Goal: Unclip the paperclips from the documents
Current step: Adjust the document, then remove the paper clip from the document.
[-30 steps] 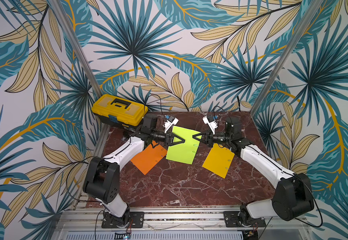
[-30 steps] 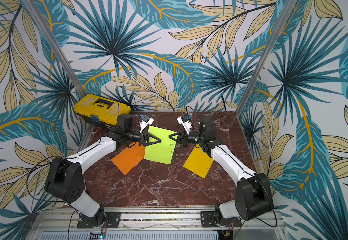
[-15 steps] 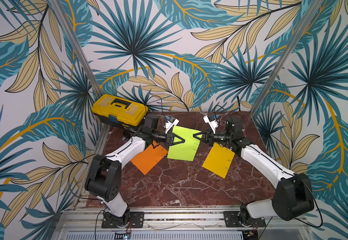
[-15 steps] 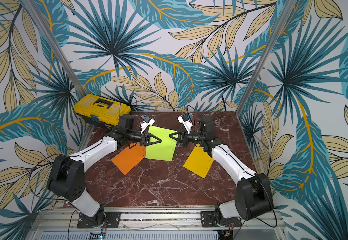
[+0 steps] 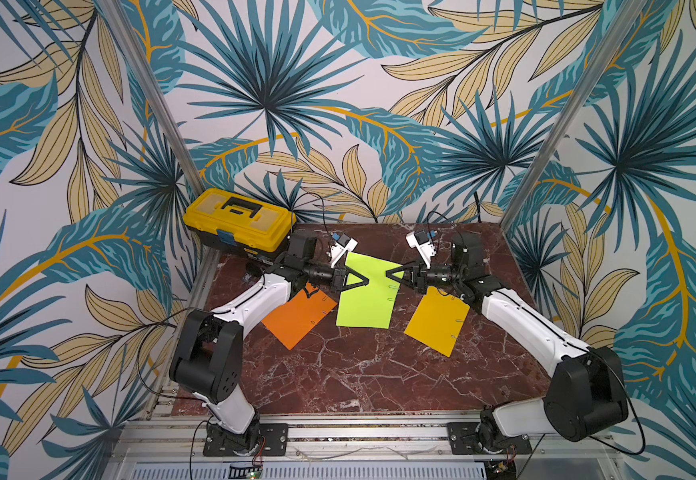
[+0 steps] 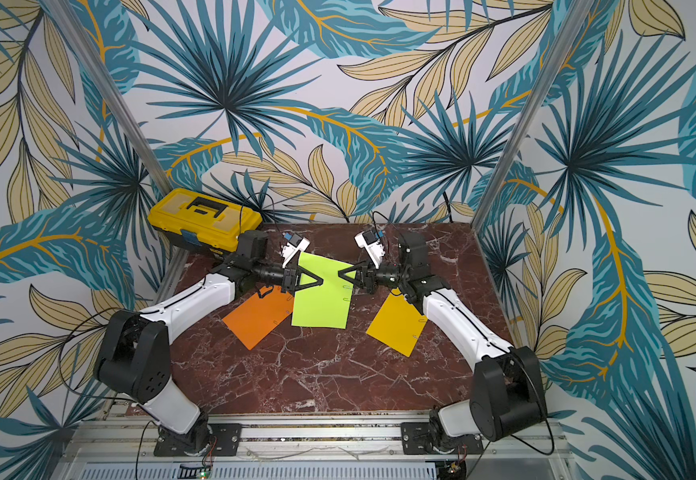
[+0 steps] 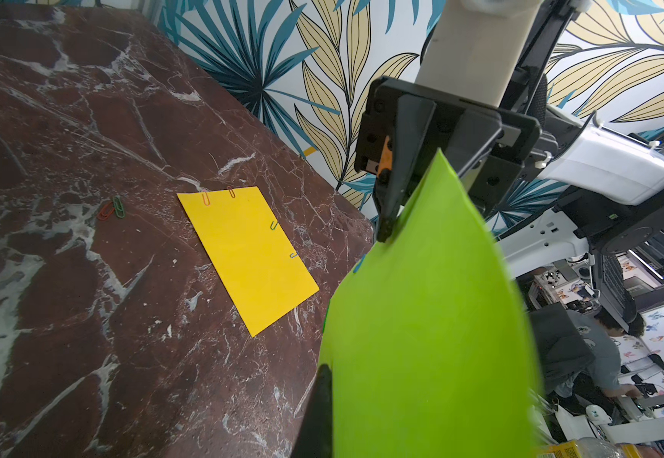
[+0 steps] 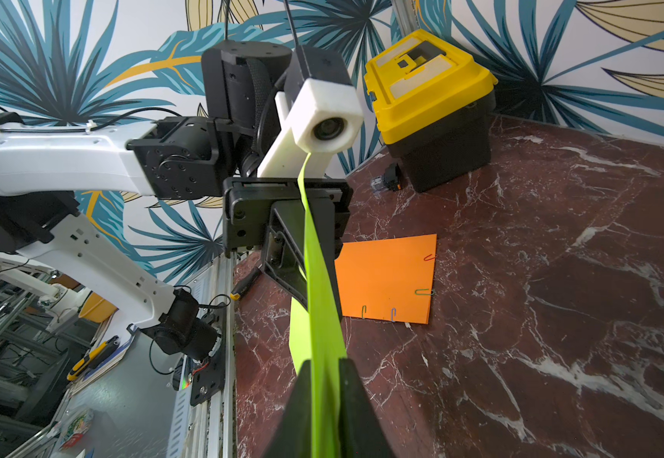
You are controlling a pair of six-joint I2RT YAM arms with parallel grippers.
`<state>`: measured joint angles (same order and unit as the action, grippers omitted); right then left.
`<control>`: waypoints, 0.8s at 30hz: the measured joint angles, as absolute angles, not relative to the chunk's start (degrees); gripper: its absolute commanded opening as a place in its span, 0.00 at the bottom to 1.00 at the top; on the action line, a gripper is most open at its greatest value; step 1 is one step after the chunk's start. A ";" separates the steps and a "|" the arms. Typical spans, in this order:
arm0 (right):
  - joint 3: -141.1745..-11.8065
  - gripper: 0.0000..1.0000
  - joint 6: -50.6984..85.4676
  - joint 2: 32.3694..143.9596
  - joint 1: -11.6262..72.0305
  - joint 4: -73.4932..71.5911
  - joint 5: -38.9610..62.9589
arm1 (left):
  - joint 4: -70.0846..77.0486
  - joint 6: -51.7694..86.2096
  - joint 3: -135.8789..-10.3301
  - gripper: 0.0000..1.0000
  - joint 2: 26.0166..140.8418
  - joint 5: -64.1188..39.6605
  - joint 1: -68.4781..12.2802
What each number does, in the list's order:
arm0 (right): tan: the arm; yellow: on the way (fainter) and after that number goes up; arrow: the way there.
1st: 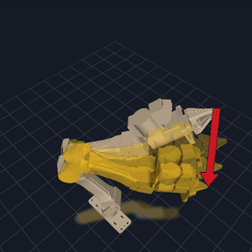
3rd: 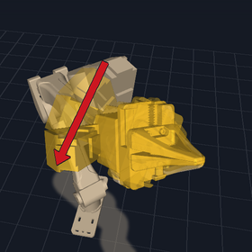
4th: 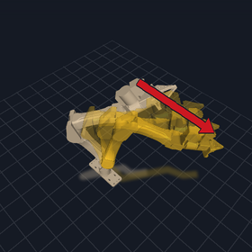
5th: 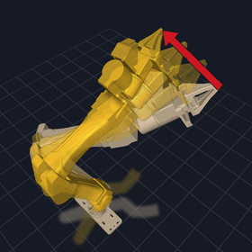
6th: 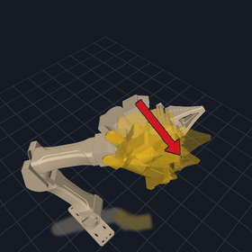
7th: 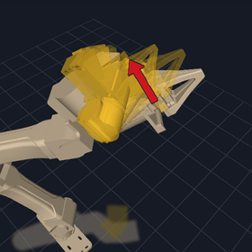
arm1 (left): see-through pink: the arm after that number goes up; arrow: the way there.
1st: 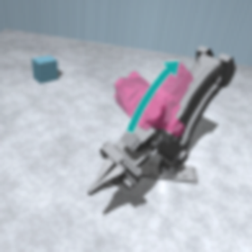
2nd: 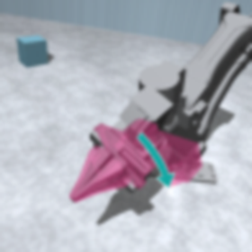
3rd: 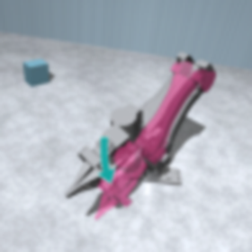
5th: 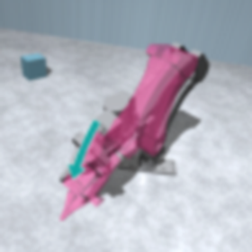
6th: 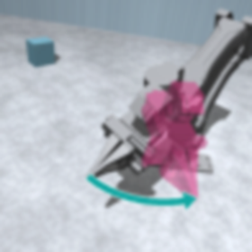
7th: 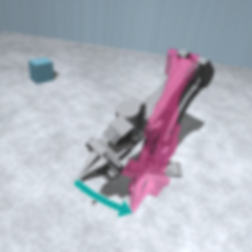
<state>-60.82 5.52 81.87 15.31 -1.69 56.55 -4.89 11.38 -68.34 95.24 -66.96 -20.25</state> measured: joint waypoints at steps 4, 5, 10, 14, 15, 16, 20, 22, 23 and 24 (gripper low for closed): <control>-60.80 0.37 5.48 81.87 15.20 -1.41 55.90 | -4.89 11.38 -68.25 0.00 95.22 -66.83 -20.14; -60.80 0.38 5.52 81.87 15.09 -1.41 55.77 | -4.89 11.40 -68.25 0.00 95.22 -66.83 -20.10; -60.62 0.46 5.72 81.76 14.41 -1.34 55.51 | -4.91 12.19 -68.25 0.00 94.91 -67.33 -19.31; -60.27 0.49 6.26 81.76 14.24 -1.76 55.77 | -4.91 13.34 -68.25 0.00 94.00 -68.73 -17.63; -59.86 0.50 6.76 81.76 14.24 -2.22 55.99 | -4.89 13.56 -68.25 0.00 93.71 -69.12 -17.08; -59.46 0.50 7.27 81.78 14.24 -2.85 56.27 | -4.89 13.63 -68.25 0.00 93.49 -69.45 -16.71; -58.24 0.51 9.45 82.54 14.24 -5.28 57.58 | -4.86 13.74 -68.20 0.00 93.03 -70.15 -15.90; -58.22 0.51 10.07 83.24 14.24 -6.17 58.06 | -4.84 13.69 -67.92 0.00 93.03 -70.32 -15.79; -58.22 0.51 10.33 83.57 14.24 -6.46 58.35 | -4.86 13.65 -67.61 0.00 93.03 -70.46 -15.75; -58.22 0.51 10.50 83.90 14.24 -6.63 58.48 | -4.89 13.54 -67.33 0.00 93.03 -70.57 -15.75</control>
